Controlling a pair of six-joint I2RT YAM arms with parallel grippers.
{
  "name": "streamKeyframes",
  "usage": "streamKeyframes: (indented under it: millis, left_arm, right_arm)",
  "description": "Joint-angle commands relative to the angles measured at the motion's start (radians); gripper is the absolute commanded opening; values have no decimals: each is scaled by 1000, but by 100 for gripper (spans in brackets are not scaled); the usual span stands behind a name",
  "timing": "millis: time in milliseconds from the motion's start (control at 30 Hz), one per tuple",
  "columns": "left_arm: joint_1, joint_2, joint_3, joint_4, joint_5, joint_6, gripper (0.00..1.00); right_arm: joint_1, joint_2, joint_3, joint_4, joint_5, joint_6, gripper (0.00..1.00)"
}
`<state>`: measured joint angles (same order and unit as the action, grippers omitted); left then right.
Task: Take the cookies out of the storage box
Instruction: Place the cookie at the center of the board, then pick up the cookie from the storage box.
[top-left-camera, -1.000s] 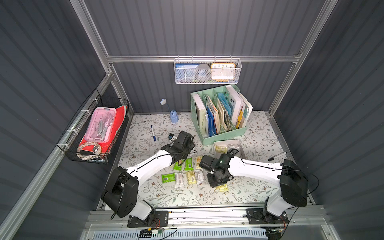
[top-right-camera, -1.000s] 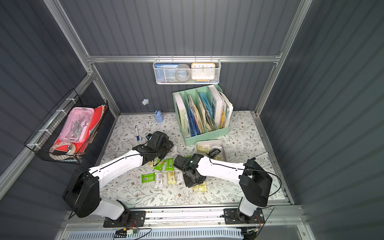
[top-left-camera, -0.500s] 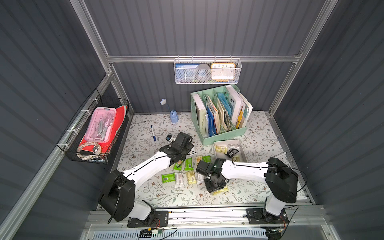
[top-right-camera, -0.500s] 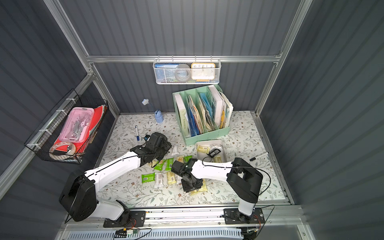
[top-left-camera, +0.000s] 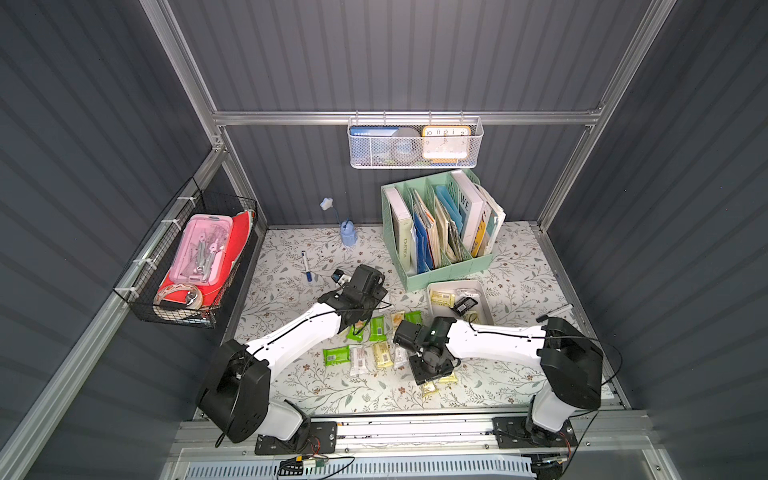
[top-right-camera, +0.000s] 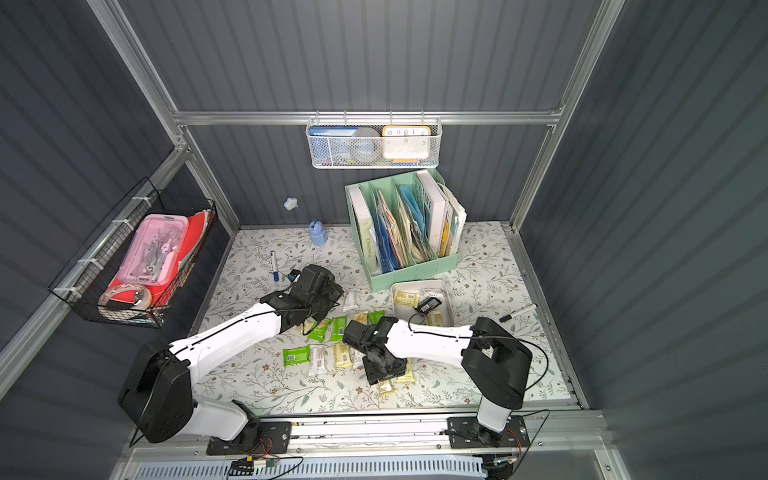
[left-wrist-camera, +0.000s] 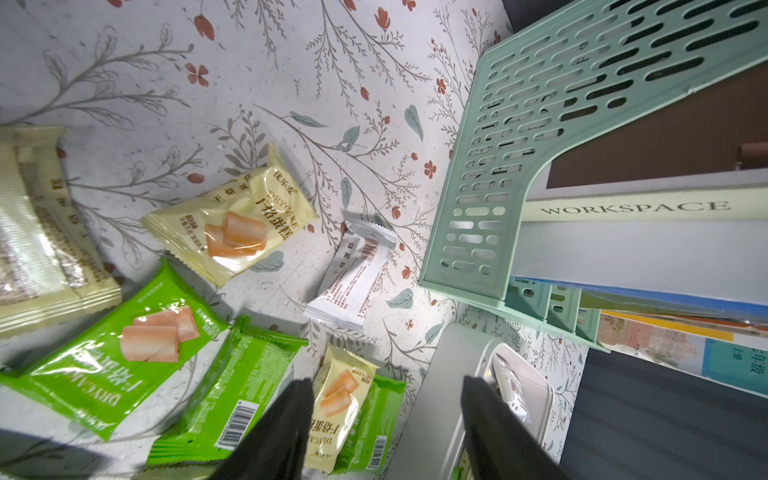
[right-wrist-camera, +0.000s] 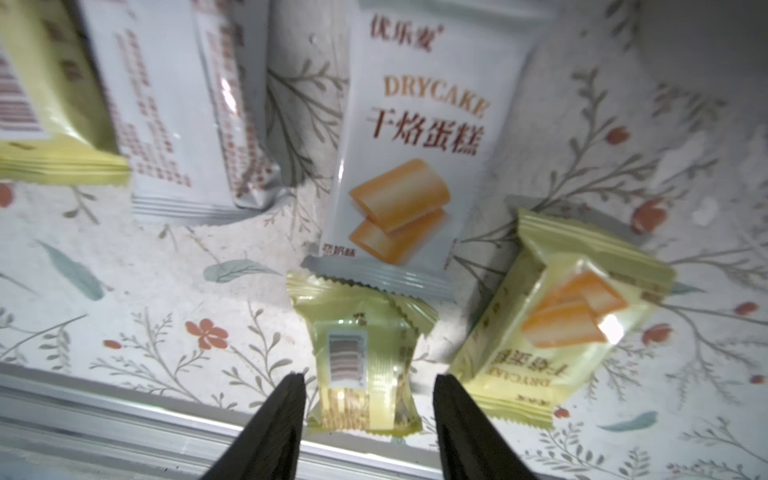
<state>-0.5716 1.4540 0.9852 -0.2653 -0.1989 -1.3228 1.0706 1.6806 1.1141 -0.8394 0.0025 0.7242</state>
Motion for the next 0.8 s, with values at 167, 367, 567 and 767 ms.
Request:
streamKeyframes:
  millis: [167, 367, 567, 767]
  left_arm:
    - [-11, 19, 65, -50, -3, 131, 62]
    - [-37, 41, 118, -90, -18, 214, 61]
    - [-127, 134, 268, -138, -53, 397, 61]
    - [-217, 281, 449, -159, -34, 614, 62]
  right_arm:
    - [-91, -188, 63, -84, 145, 4, 54]
    - [-263, -307, 28, -93, 158, 3, 53]
    - [-419, -393, 13, -145, 202, 23, 53]
    - [-572, -503, -30, -167, 181, 8, 53]
